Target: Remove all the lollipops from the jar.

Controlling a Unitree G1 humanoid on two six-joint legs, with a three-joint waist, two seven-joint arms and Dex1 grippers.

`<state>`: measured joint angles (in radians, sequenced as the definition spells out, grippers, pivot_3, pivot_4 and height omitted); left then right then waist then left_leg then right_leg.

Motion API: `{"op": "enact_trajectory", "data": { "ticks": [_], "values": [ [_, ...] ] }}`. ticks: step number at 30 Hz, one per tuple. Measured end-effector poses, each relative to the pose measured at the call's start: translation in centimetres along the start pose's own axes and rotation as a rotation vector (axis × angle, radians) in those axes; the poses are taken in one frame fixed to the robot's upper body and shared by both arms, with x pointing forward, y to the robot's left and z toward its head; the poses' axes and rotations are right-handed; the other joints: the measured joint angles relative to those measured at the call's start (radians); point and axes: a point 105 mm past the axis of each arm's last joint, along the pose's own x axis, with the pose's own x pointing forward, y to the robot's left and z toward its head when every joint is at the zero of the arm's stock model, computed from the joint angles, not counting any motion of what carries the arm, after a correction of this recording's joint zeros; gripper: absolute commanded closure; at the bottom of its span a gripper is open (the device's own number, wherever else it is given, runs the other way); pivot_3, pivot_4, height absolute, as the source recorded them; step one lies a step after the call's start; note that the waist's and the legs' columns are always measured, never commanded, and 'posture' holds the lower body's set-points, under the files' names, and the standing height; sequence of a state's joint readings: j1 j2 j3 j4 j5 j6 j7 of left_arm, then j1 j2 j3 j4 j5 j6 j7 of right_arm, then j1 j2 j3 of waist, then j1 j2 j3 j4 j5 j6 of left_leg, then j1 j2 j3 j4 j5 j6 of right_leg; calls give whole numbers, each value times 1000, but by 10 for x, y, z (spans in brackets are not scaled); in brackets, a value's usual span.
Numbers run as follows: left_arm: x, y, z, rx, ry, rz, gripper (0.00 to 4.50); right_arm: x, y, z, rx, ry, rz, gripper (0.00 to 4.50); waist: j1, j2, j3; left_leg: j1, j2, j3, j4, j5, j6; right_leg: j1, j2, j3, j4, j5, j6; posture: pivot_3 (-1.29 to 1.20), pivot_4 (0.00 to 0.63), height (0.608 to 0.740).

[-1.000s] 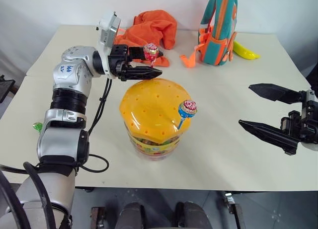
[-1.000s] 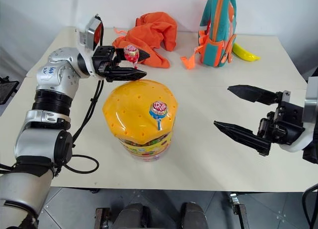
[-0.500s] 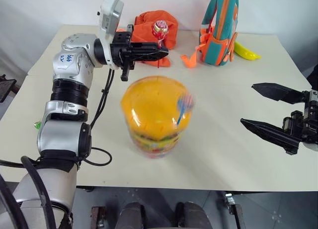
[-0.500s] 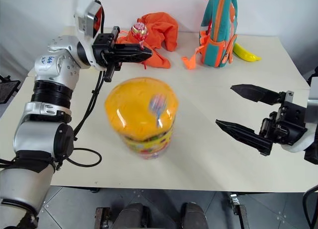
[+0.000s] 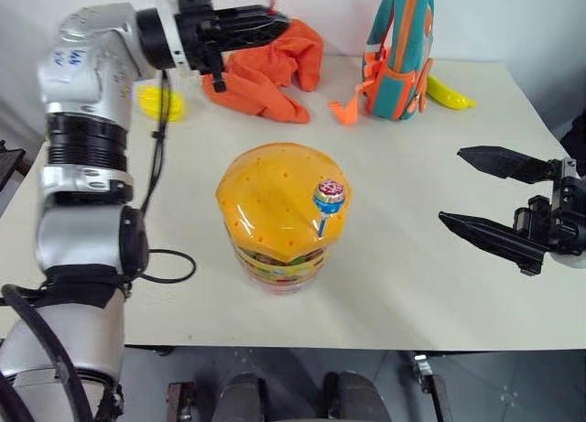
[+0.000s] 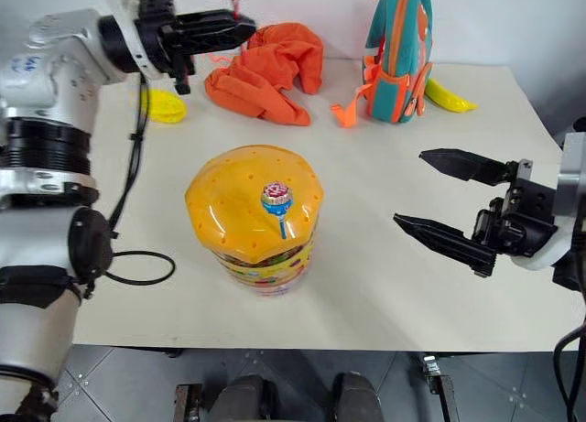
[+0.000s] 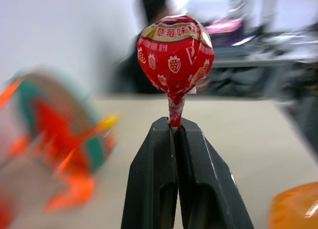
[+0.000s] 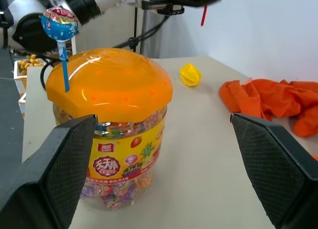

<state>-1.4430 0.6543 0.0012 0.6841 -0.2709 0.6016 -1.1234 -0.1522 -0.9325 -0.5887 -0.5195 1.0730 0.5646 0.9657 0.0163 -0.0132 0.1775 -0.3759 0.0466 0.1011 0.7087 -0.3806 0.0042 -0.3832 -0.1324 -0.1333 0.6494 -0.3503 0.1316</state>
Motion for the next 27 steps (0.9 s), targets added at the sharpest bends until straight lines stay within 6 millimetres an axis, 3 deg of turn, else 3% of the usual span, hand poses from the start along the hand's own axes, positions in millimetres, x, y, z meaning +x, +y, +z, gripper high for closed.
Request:
{"op": "enact_trajectory", "data": {
  "ticks": [4,6,9,12,15,20,23,24,27],
  "values": [
    [-45,15,-42,-94,276,213,4460,4,-2,-3,13,2,30,0,-7,0,0,0,0,0,-1,0,0,-1,0,1,1,0,0,0,150,740],
    [-78,15,-81,-185,458,336,4460,2,-7,-7,26,10,30,0,-17,0,0,0,0,-2,-1,0,0,-1,0,1,4,0,0,0,150,740],
    [-117,-1,-122,-296,674,443,4460,6,-10,-6,23,0,53,0,-18,0,0,0,0,-8,-1,0,0,-3,0,3,4,0,0,0,150,740],
    [-150,-19,-148,-370,831,523,4460,9,-14,-7,18,1,70,0,-11,0,1,0,0,-7,-1,0,0,-3,-1,4,4,0,0,0,150,740],
    [-153,-33,-161,-409,856,505,4460,14,-17,-10,18,5,91,0,8,0,1,-1,0,-7,1,0,0,-2,-1,6,4,0,0,0,150,740],
    [-182,-51,-205,-510,1019,574,4460,21,-24,-13,22,-7,119,0,9,0,1,-1,0,-5,0,0,0,-4,0,7,4,0,0,0,150,740],
    [-192,-53,-216,-506,1071,615,4460,22,-27,-13,16,-5,134,0,10,0,1,-2,0,-2,0,0,0,-6,0,8,5,0,0,0,150,740],
    [-194,-52,-216,-504,1072,630,3988,22,-28,-13,9,-5,138,0,11,0,0,-2,0,1,1,0,0,-6,0,7,6,0,0,0,150,740],
    [-195,-51,-212,-516,1047,639,3239,22,-29,-13,6,-1,146,0,10,0,0,-3,0,3,1,0,0,-7,0,8,6,0,0,0,150,740]
  ]
}}
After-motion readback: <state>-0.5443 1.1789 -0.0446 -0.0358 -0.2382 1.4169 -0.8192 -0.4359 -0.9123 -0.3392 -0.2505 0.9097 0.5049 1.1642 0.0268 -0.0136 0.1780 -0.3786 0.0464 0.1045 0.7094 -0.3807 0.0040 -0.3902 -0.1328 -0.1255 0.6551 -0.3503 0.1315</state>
